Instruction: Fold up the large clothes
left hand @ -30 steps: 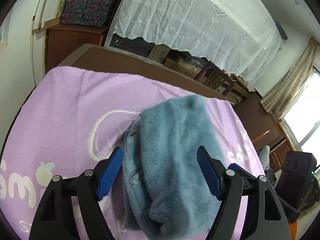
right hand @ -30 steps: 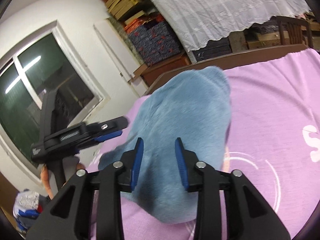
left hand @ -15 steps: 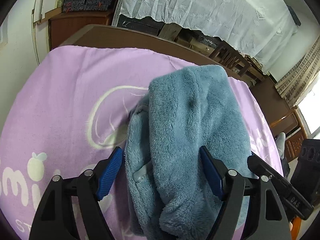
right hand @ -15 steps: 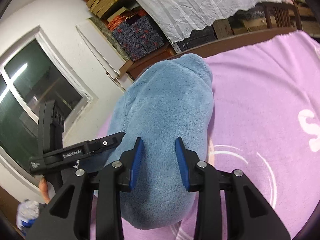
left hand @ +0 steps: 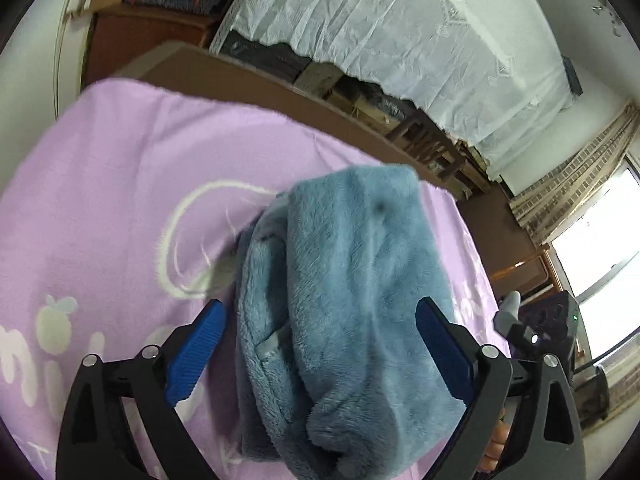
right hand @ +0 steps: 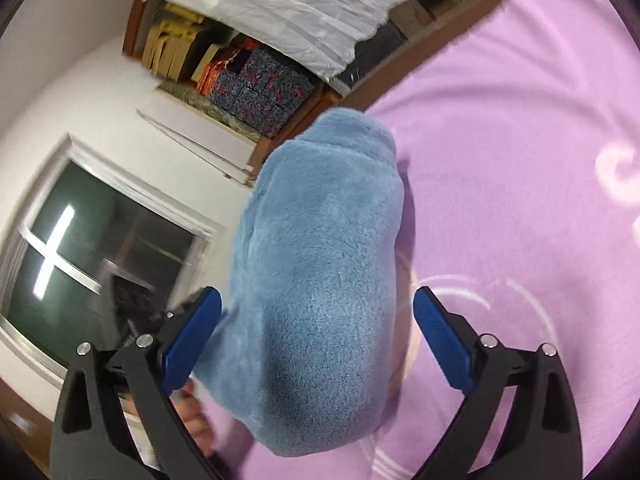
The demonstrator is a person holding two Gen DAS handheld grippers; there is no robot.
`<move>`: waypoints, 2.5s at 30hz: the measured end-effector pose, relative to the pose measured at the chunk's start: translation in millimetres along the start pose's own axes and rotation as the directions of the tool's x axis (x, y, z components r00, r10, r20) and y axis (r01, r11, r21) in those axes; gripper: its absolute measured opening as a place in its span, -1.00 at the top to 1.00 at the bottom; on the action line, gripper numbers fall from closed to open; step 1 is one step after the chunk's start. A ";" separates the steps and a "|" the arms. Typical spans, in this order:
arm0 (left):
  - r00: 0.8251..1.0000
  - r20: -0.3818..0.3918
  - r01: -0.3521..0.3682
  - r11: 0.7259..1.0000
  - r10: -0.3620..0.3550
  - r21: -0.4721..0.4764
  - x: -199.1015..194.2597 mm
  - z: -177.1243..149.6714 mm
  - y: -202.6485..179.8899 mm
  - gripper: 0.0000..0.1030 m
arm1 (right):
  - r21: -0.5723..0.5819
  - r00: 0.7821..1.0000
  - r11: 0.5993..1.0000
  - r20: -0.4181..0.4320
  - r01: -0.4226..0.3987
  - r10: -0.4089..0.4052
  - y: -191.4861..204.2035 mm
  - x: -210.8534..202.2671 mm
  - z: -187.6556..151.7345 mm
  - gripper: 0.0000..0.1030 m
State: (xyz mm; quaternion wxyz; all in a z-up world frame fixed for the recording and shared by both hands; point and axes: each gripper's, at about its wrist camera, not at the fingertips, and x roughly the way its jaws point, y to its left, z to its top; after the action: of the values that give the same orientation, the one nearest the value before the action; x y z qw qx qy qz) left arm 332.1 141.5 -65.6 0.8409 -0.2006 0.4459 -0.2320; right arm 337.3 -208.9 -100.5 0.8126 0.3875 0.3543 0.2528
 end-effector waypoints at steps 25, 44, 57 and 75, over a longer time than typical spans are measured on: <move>0.984 -0.135 0.107 0.990 -0.118 -0.092 39.0 -10.9 23.6 -0.59 | -0.116 0.989 0.991 -0.126 0.061 -0.075 10.1 53.4 -23.5 -0.85; 0.987 -0.072 0.150 0.988 -0.147 0.038 20.7 -19.7 -20.6 -0.26 | -0.104 0.997 0.994 -0.069 0.020 -0.028 15.3 32.1 -28.3 -0.32; 0.986 -0.015 0.166 0.983 -0.166 0.071 -21.1 -57.7 -57.3 -0.26 | -0.196 0.998 0.980 -0.048 0.018 -0.027 41.9 -20.2 -50.8 -0.33; 0.971 -0.047 0.237 0.948 -0.232 0.212 -44.3 -146.7 -183.6 -0.26 | -0.231 0.997 0.971 0.066 0.058 -0.044 43.3 -183.7 -117.1 -0.33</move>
State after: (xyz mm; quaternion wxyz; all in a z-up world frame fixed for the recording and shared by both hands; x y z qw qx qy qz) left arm 147.7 -1.4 -13.1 0.8193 -0.1570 0.4000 -0.3796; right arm 127.0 -257.3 -48.2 0.8689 0.2879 0.3077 0.2597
